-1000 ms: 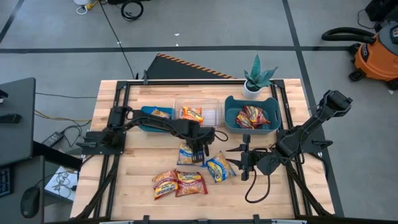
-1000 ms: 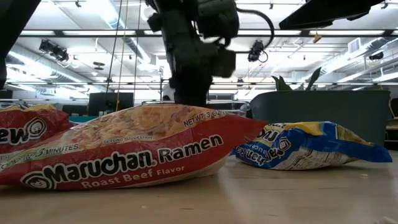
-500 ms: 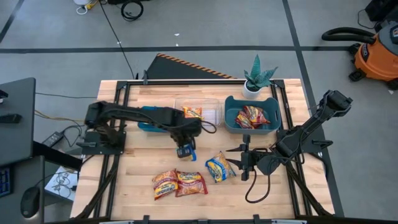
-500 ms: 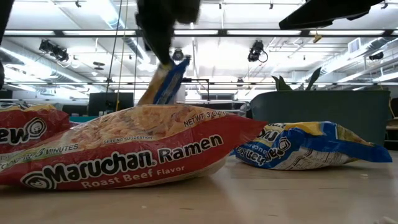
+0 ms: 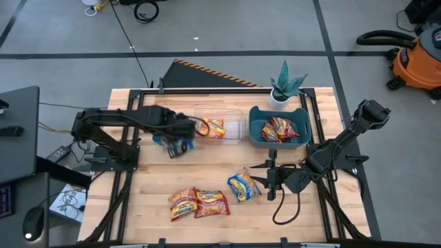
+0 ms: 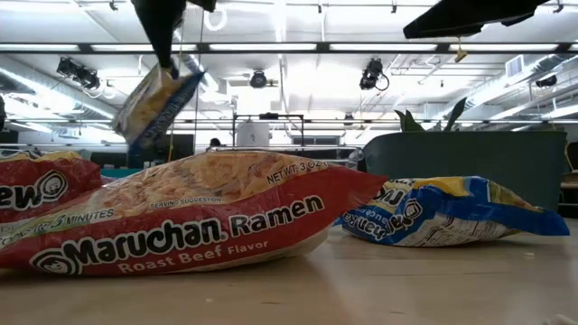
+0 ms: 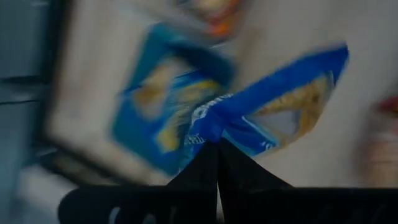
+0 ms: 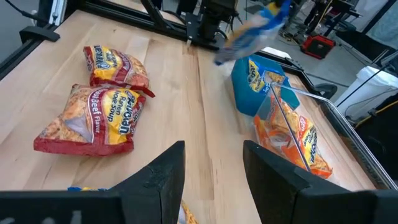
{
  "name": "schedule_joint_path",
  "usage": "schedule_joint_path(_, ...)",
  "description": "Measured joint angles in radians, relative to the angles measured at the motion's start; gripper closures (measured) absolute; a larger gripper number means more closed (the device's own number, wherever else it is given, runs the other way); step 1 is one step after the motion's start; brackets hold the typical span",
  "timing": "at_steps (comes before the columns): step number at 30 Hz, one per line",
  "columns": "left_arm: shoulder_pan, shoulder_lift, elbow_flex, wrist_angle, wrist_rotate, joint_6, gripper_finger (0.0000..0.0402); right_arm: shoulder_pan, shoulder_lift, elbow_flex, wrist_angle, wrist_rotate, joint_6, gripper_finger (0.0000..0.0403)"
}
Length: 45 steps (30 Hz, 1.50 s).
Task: Sort Maruchan noodles
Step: Put the blue noodle pack into the blue bin
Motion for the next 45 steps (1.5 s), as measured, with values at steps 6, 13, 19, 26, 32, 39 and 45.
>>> schedule_joint_path(6,0.085,-0.004,-0.026,-0.042,-0.142,0.258,0.0401,0.0,0.0,0.0,0.01,-0.005,-0.004,0.0235)
schedule_joint_path(13,0.204,0.002,-0.176,-0.006,-0.149,0.487,0.0398,-0.001,0.0,-0.002,0.014,-0.026,0.001,0.0235)
schedule_joint_path(19,0.235,0.003,-0.351,0.187,-0.187,0.706,0.0396,-0.007,0.0,-0.016,0.031,-0.027,0.0,0.0235)
schedule_joint_path(26,0.242,0.003,-0.444,0.471,-0.185,0.844,0.0394,-0.008,0.0,-0.016,0.043,-0.028,-0.013,0.0235)
schedule_joint_path(32,0.253,0.01,-0.529,0.635,-0.066,0.881,0.0393,-0.008,0.0,-0.016,0.043,-0.029,-0.015,0.0235)
schedule_joint_path(39,0.251,0.015,-0.541,0.655,-0.048,0.84,0.0375,-0.008,0.0,-0.016,0.044,-0.029,-0.018,0.0235)
schedule_joint_path(45,0.248,0.015,-0.501,0.61,-0.101,0.757,0.0276,-0.008,0.0,-0.016,0.044,-0.033,-0.018,0.0235)
